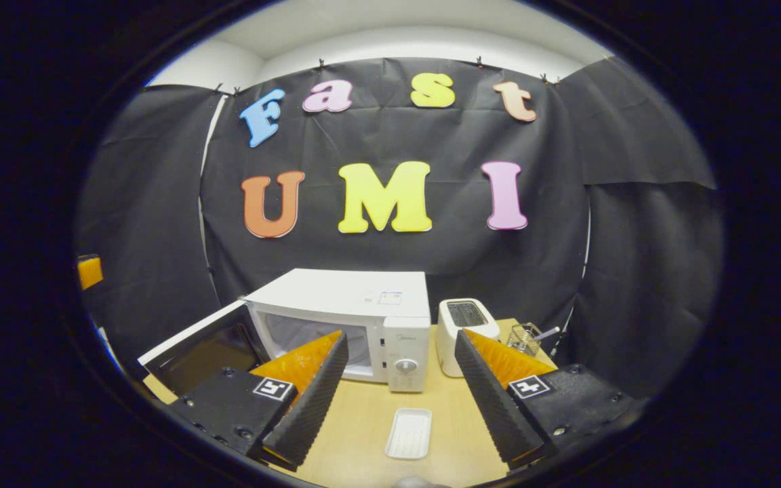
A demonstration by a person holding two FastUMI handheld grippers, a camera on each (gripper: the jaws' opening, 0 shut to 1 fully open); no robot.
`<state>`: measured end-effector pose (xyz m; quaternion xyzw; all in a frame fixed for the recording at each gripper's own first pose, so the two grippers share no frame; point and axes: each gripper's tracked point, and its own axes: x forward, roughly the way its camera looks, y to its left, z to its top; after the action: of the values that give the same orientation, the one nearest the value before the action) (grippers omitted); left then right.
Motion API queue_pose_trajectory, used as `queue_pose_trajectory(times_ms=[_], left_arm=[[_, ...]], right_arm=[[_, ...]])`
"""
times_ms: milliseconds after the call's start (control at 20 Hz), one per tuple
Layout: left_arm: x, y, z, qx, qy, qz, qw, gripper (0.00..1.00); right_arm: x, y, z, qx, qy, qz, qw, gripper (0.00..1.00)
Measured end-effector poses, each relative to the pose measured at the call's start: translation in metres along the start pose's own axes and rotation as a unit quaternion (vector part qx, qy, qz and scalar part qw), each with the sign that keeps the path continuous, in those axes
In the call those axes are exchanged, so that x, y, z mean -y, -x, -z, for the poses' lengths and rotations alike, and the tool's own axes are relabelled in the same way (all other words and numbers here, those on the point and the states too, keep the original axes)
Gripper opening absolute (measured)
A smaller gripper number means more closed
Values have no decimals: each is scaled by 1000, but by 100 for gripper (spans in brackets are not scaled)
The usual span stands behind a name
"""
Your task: Open the microwave oven with the left hand, put the food in, and close the microwave oven.
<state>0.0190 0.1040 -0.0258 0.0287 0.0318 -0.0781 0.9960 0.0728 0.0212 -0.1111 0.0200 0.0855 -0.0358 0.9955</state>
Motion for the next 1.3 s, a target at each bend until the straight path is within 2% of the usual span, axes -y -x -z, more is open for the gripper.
queue_pose_trajectory(times_ms=[50,150,200,250,300,350,400,500,600,650,700,750,800,850,1000,1050,1100,1300], left_arm=[[2,-1,0,2,2,1,1000,97],[8,-3,3,4,5,7,1000,97],[8,-4,7,3,4,10,1000,93],[10,-5,11,3,3,10,1000,80],[10,-6,12,2,3,18,1000,58],[13,-4,15,4,1,29,1000,47],[7,-8,12,16,-3,24,1000,22],[-10,-13,28,1,-9,11,1000,0],[-27,-15,53,-12,-14,6,1000,0],[-45,-17,68,-21,-23,-10,999,0],[-61,-17,84,-32,-29,-23,999,0],[-73,-18,97,-36,-33,-32,998,0],[-79,-18,110,-41,-37,-33,998,0],[-88,-19,123,-52,-40,-42,997,0],[-87,-23,158,-70,-31,-29,997,0],[-85,-25,170,-75,-35,-29,996,0],[-85,-28,184,-89,-32,-25,995,0],[-69,-34,204,-105,-18,-17,994,0]], right_arm=[[6,10,-1,-4,-1,2,1000,100],[17,25,-3,-6,-3,6,1000,100],[23,31,-3,-9,0,12,1000,100],[27,38,-2,-11,-2,15,1000,100],[31,43,-3,-12,-4,17,1000,100],[33,44,-3,-13,-5,19,1000,100],[36,47,-3,-17,-4,23,1000,100],[40,53,-1,-22,-5,26,999,100],[44,54,-1,-28,-4,31,999,100],[45,54,-2,-31,-8,32,999,91],[46,55,-3,-32,-11,35,999,91],[48,56,-4,-33,-10,37,999,100],[49,57,-6,-32,-5,39,999,91],[50,60,-7,-31,5,45,999,100],[53,67,-15,-29,1,54,998,100],[54,68,-15,-30,-2,58,998,91],[54,70,-18,-29,1,62,998,100],[47,78,-21,-29,26,59,997,100]])
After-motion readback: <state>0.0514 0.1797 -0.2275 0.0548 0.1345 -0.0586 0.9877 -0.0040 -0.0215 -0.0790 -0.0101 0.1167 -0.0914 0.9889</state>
